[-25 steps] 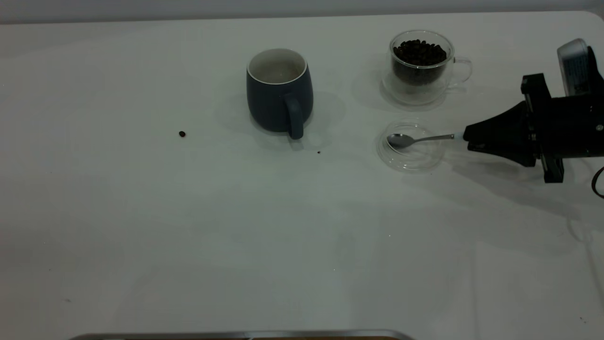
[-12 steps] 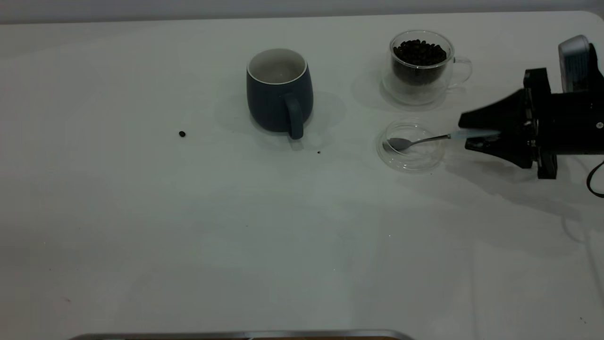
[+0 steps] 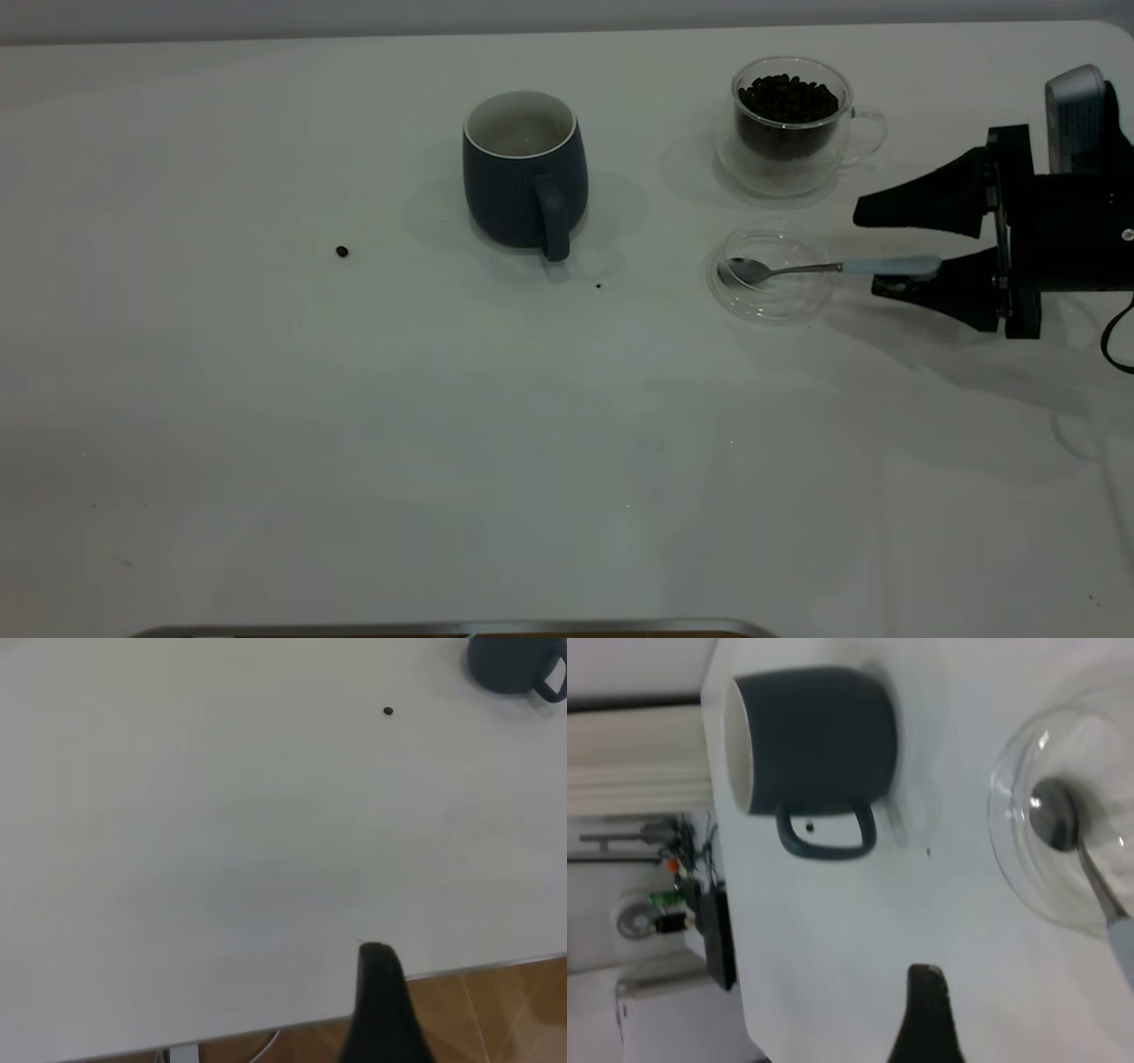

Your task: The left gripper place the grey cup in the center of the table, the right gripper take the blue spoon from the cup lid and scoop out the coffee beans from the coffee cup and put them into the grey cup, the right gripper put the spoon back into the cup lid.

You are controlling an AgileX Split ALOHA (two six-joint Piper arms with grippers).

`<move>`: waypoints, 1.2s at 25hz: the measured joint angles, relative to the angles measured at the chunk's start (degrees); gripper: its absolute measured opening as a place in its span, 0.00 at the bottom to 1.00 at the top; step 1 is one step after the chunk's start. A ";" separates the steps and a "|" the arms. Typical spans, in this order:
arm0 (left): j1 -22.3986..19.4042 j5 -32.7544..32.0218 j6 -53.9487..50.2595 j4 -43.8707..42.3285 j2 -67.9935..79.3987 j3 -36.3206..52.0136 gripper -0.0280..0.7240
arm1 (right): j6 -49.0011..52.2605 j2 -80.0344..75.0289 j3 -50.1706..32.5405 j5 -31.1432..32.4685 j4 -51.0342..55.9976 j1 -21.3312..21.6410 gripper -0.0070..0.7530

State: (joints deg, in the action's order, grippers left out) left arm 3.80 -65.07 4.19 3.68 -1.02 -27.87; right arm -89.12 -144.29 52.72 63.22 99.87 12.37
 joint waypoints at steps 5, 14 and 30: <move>0.00 0.00 0.05 0.00 0.00 0.00 0.82 | 1.05 0.00 0.00 -2.77 -2.81 0.00 0.83; 0.00 0.00 0.05 0.00 0.00 0.00 0.82 | 1.61 0.00 0.00 -4.58 -3.02 0.00 0.81; 0.00 0.00 0.05 0.00 0.00 0.00 0.82 | 9.90 9.12 -0.25 -9.36 -13.41 5.57 0.79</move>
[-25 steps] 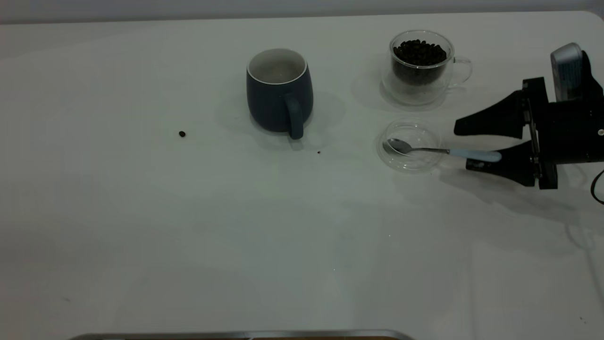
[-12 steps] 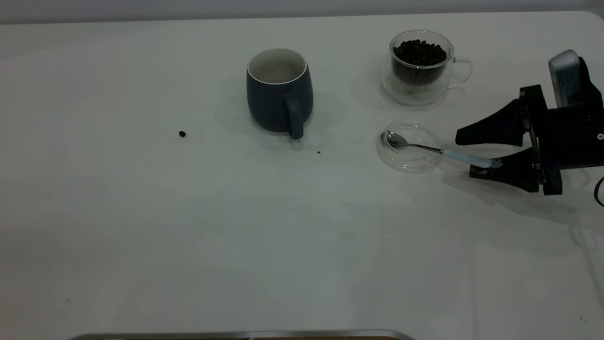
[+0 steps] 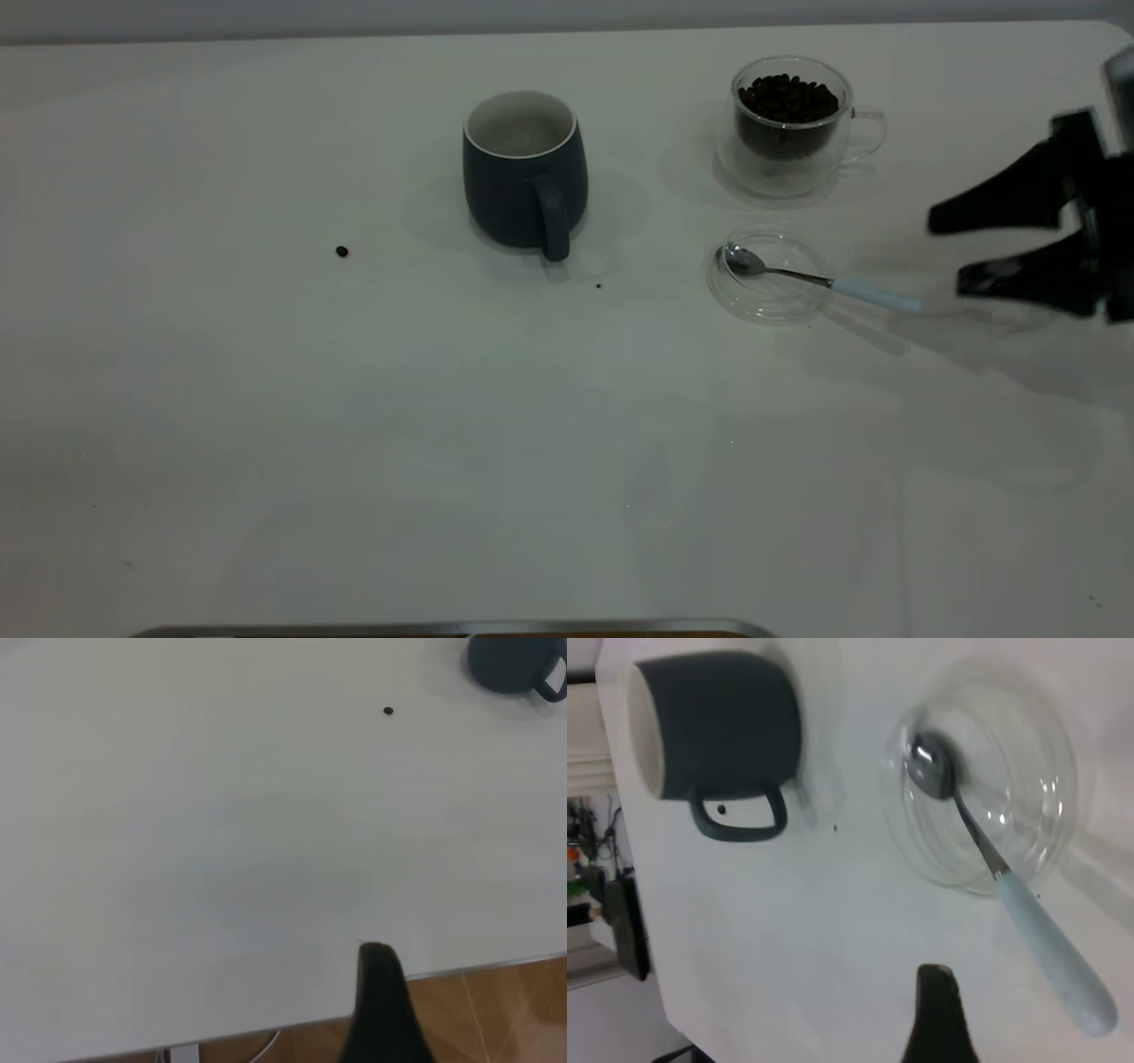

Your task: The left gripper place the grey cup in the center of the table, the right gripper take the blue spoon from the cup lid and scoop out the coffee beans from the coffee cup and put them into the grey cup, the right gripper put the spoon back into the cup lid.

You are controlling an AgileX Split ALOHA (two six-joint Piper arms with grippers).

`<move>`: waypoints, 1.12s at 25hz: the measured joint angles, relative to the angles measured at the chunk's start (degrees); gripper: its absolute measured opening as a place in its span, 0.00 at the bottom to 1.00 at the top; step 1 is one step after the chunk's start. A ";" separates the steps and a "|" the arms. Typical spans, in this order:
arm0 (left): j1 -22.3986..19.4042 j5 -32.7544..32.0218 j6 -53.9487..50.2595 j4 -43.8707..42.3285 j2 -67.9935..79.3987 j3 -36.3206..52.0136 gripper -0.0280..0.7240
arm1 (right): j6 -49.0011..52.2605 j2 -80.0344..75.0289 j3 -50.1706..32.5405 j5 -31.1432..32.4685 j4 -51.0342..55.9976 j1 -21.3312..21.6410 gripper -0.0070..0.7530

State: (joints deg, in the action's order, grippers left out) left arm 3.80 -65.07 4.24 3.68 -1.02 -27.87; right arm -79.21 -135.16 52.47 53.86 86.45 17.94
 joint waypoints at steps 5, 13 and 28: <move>0.00 0.00 0.11 0.00 0.00 0.00 0.82 | 8.58 11.04 -0.39 -1.49 -9.54 0.15 0.79; 0.00 0.00 0.11 0.00 0.00 0.00 0.82 | 36.22 36.52 -0.93 -2.27 -33.25 -1.85 0.79; 0.00 0.00 0.11 0.00 0.00 0.00 0.82 | 64.24 73.91 -5.60 -0.21 -64.09 -17.81 0.79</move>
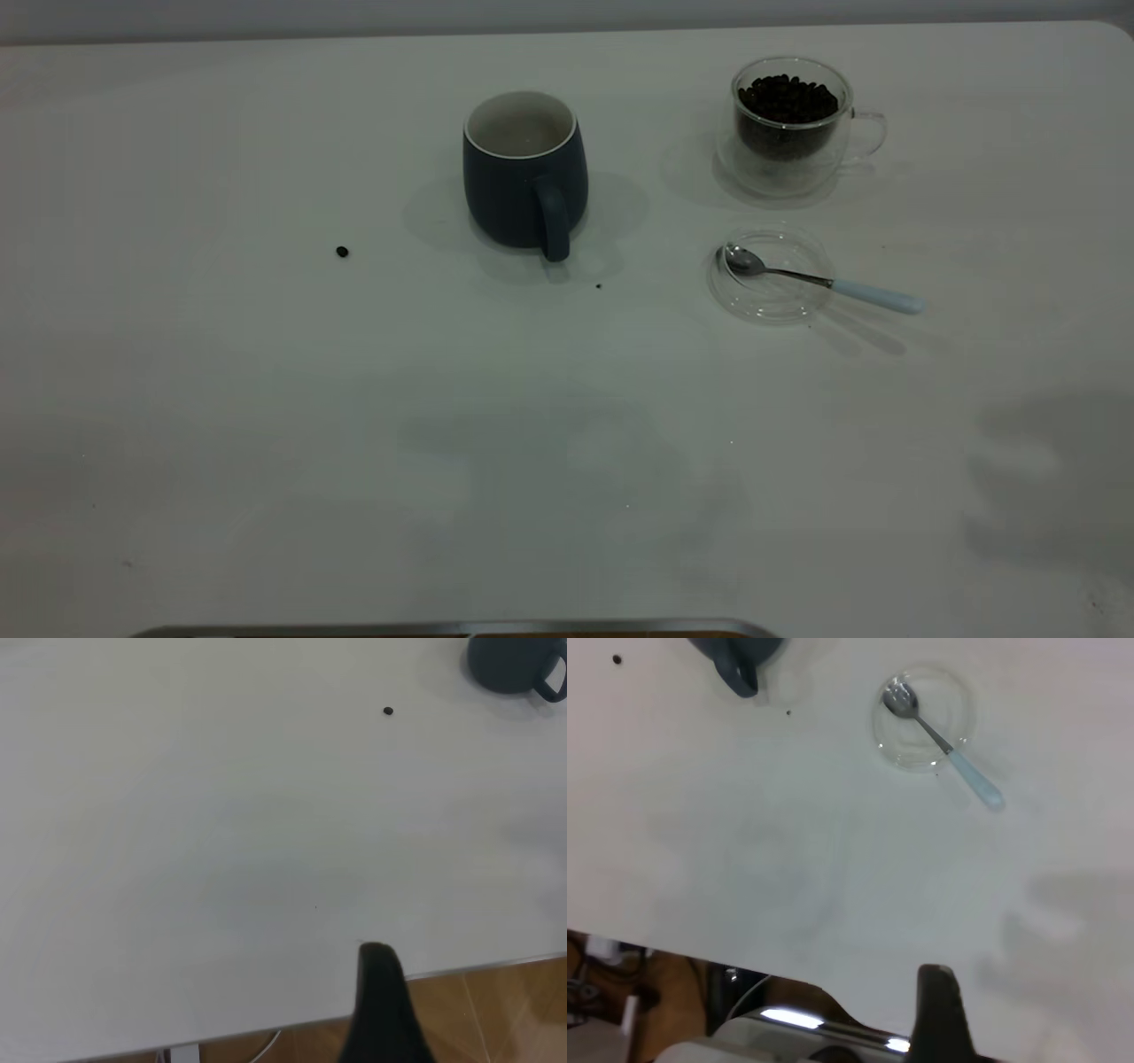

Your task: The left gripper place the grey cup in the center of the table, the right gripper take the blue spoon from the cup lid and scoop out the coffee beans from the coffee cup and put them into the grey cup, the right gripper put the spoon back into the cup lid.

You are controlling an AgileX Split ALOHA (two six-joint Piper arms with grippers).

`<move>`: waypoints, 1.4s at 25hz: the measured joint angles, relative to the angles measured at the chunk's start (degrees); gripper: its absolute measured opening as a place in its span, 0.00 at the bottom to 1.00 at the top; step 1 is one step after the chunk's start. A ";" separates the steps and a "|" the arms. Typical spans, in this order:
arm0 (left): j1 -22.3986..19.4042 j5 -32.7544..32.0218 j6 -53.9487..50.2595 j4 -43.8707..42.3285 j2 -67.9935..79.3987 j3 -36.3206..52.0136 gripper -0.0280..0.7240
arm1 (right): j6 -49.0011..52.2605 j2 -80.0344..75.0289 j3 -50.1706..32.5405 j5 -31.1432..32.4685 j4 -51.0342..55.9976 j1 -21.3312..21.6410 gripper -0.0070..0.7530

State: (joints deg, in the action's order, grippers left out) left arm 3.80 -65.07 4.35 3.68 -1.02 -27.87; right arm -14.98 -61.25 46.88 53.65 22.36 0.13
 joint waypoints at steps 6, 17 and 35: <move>0.00 0.00 0.00 0.00 0.00 0.00 0.82 | -5.71 7.20 -4.19 -0.14 -0.28 -0.13 0.79; 0.00 0.00 -0.14 0.00 -0.01 0.00 0.82 | -6.35 21.49 -11.42 4.32 -0.38 -0.13 0.79; 0.00 0.00 -0.14 0.00 -0.01 0.00 0.82 | -2.31 52.76 -11.91 14.44 -7.57 -0.13 0.79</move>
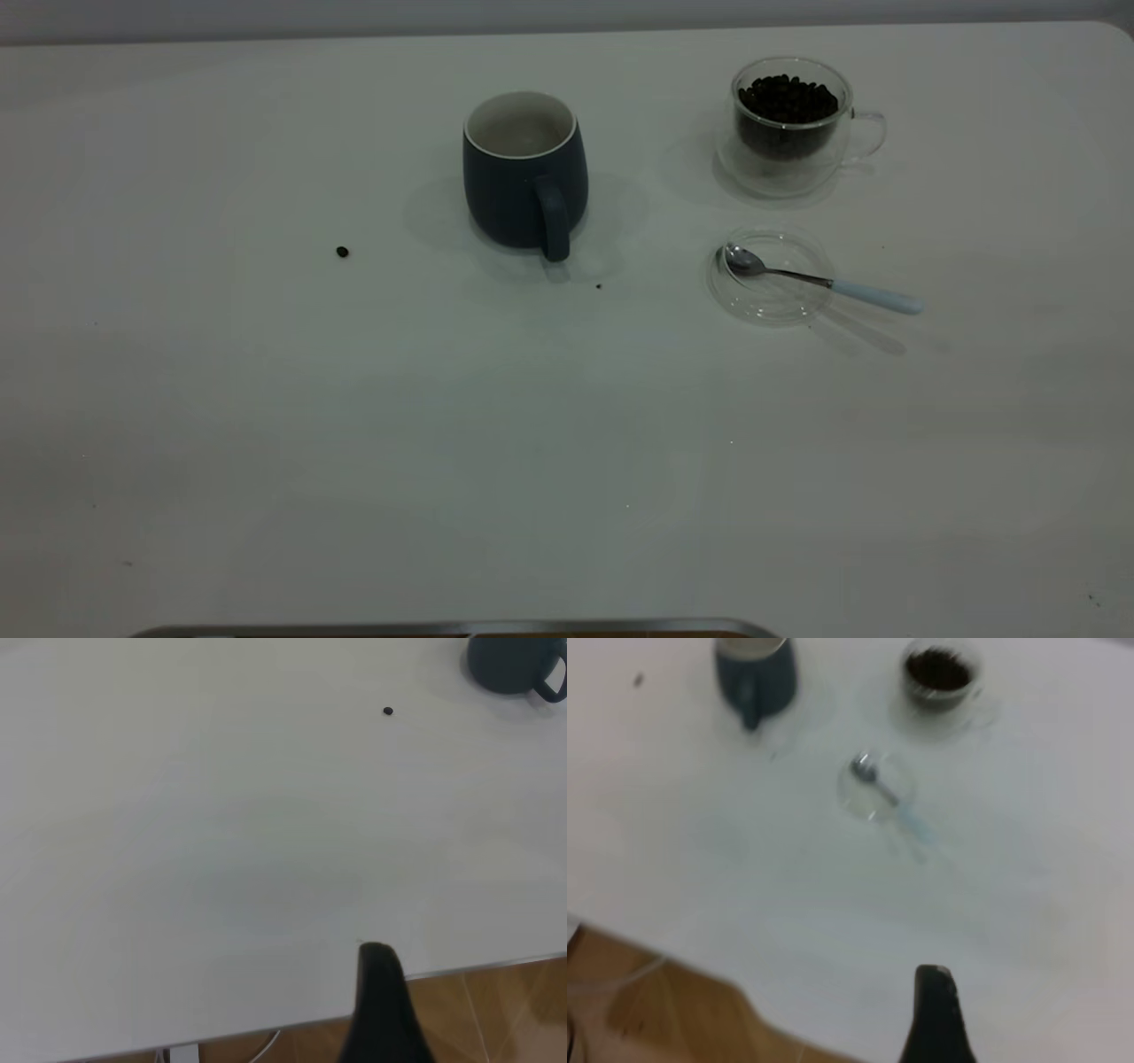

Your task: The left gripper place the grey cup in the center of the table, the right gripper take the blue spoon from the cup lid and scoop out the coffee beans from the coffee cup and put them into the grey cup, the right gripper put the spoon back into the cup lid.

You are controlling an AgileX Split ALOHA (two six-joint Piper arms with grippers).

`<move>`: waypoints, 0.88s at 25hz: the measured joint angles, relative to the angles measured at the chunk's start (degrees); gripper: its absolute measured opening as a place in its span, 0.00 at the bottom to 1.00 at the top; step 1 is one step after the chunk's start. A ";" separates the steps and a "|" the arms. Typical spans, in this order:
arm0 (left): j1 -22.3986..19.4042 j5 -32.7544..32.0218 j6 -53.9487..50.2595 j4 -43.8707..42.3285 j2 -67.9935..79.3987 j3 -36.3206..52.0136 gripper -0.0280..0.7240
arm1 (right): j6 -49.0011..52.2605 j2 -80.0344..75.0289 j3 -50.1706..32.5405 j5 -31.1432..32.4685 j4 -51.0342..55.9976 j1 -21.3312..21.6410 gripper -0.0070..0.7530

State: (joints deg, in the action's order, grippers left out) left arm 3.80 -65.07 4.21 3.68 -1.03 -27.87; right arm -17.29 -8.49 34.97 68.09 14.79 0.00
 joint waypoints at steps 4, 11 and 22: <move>0.00 0.00 0.04 0.00 0.00 0.00 0.82 | 5.94 4.02 0.00 0.00 -5.31 0.00 0.79; 0.00 0.00 0.14 0.00 0.00 0.00 0.82 | 8.13 4.97 -0.51 -0.39 -7.21 0.00 0.79; 0.00 0.00 0.14 0.00 0.00 0.00 0.82 | 6.99 8.83 -6.37 -3.96 -6.32 -1.37 0.79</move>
State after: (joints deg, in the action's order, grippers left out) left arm 3.80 -65.07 4.35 3.68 -1.03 -27.87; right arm -10.30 0.34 28.59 64.13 8.47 -1.37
